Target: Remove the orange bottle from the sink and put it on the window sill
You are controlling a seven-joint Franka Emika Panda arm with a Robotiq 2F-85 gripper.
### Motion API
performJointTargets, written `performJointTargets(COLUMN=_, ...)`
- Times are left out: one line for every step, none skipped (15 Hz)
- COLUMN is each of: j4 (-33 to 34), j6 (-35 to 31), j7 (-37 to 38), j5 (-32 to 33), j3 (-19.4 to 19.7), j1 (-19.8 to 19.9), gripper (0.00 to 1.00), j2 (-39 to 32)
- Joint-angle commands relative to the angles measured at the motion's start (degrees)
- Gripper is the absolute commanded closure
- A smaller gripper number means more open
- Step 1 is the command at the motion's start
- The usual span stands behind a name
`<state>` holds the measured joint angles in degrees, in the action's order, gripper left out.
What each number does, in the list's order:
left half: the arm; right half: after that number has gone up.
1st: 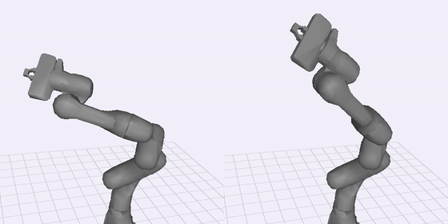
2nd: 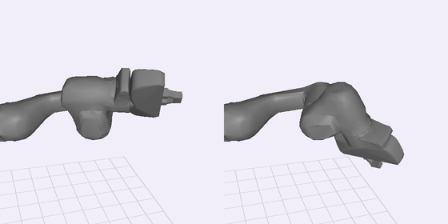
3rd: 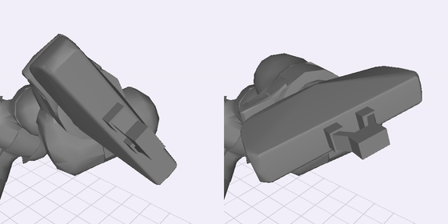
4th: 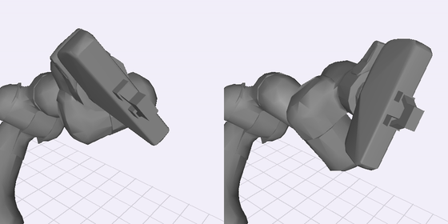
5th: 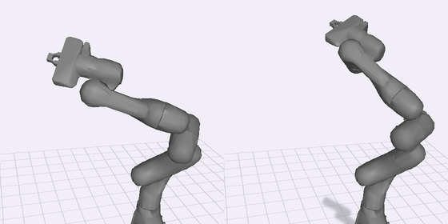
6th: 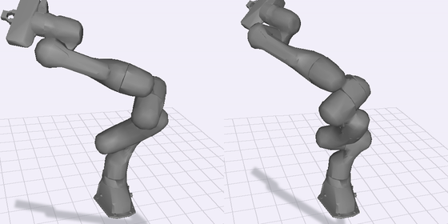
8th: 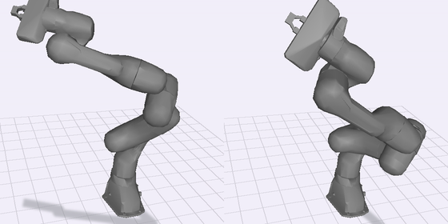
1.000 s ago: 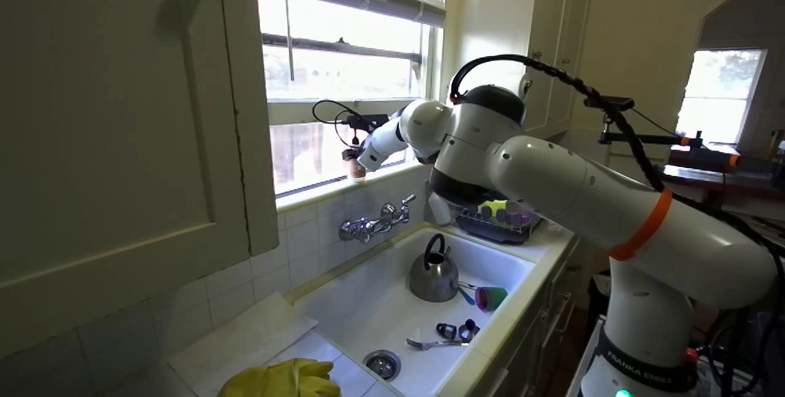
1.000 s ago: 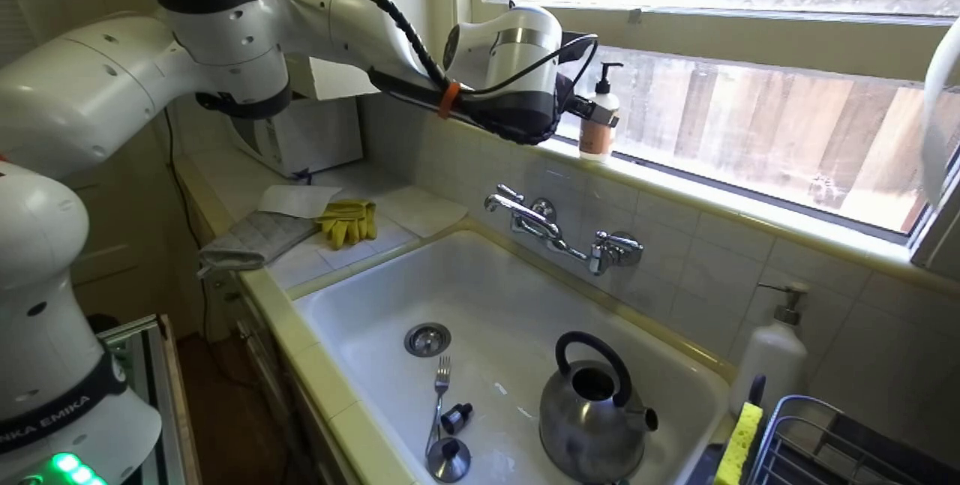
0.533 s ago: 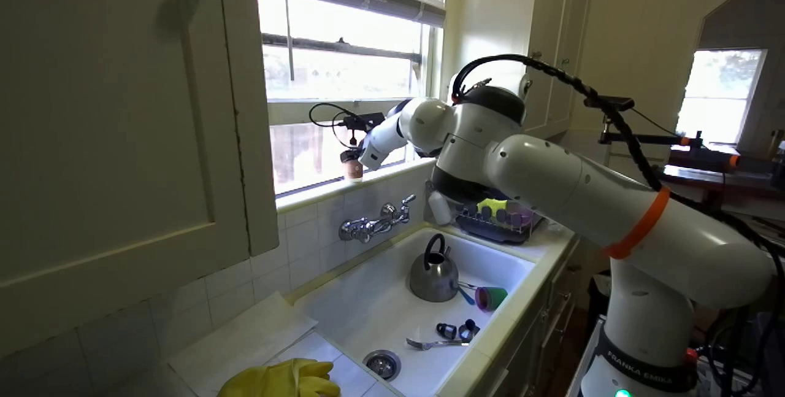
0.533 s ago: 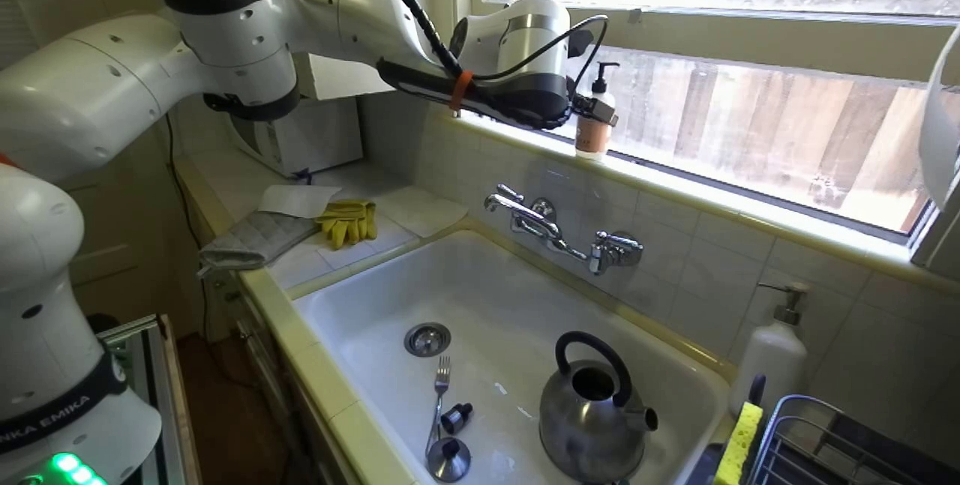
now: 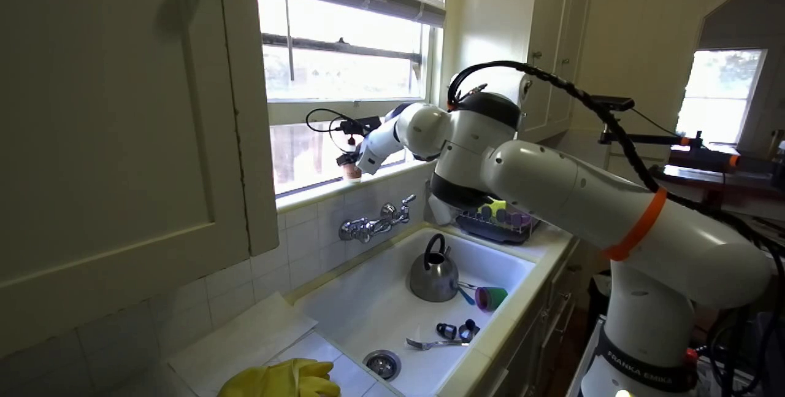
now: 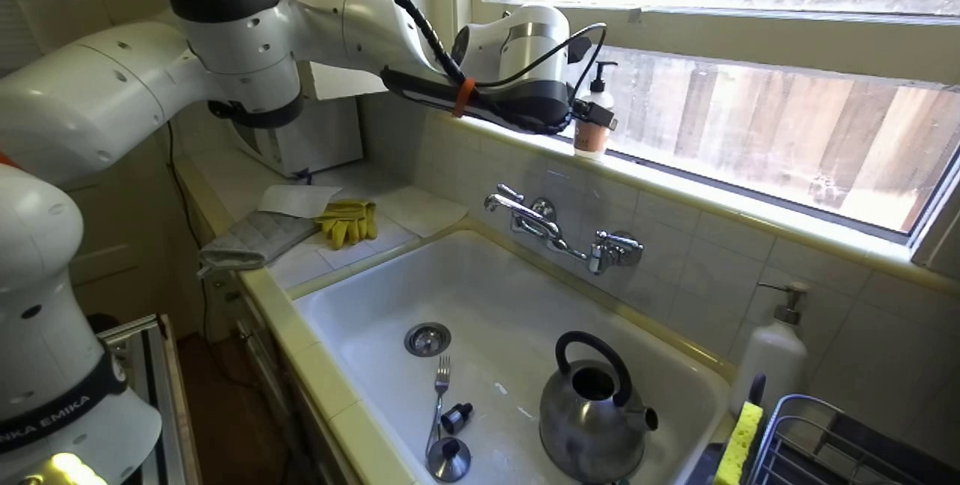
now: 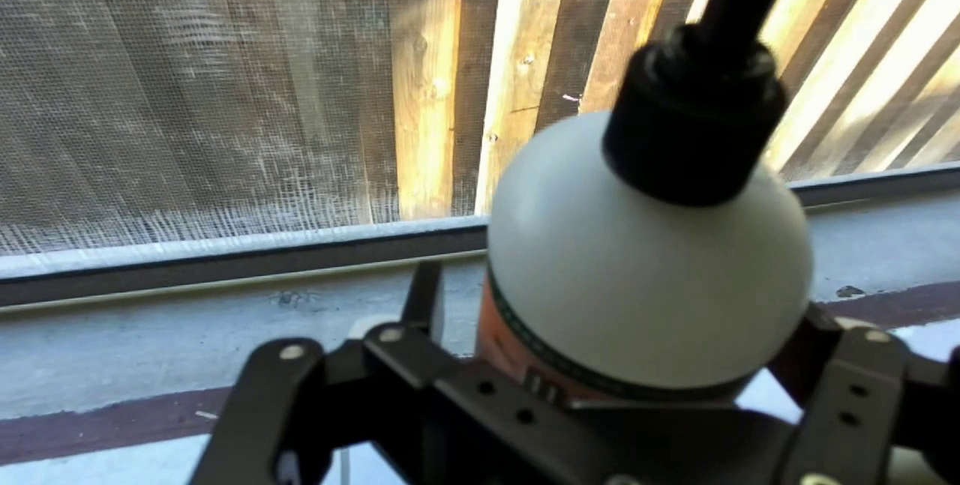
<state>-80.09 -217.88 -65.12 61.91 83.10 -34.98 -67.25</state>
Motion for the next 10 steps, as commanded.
performJointTargets(j4=-0.48, j6=-2.36, j7=-5.26, j5=-4.04, j3=1.75, j1=0.09, gripper=0.00, j2=-1.21)
performJointTargets(j4=-0.95, j6=-2.46, j7=-5.20, j5=-4.63, j3=2.20, j1=-0.23, gripper=0.00, j2=-1.21)
performJointTargets(j4=-1.42, j6=-2.66, j7=-5.04, j5=-4.78, j3=2.63, j1=-0.54, gripper=0.00, j2=-1.21)
performJointTargets(j4=-1.90, j6=-2.72, j7=-5.02, j5=-5.02, j3=3.13, j1=-0.89, gripper=0.00, j2=-1.32)
performJointTargets(j4=-2.30, j6=-2.88, j7=-4.84, j5=-4.93, j3=3.46, j1=-1.16, gripper=0.00, j2=-1.36)
performJointTargets(j4=-2.78, j6=-2.94, j7=-4.55, j5=-4.66, j3=3.77, j1=-1.50, gripper=0.00, j2=-1.41)
performJointTargets(j4=-3.33, j6=-2.89, j7=-4.60, j5=-5.11, j3=4.15, j1=-1.88, gripper=0.00, j2=-1.61)
performJointTargets(j4=-3.76, j6=-3.26, j7=-4.42, j5=-4.93, j3=4.29, j1=-2.15, gripper=0.00, j2=-1.67)
performJointTargets(j4=-4.32, j6=-3.25, j7=-4.38, j5=-5.02, j3=4.54, j1=-2.56, gripper=0.00, j2=-1.84)
performJointTargets(j4=-5.13, j6=-3.36, j7=-4.52, j5=-5.13, j3=4.86, j1=-3.08, gripper=0.00, j2=-1.98)
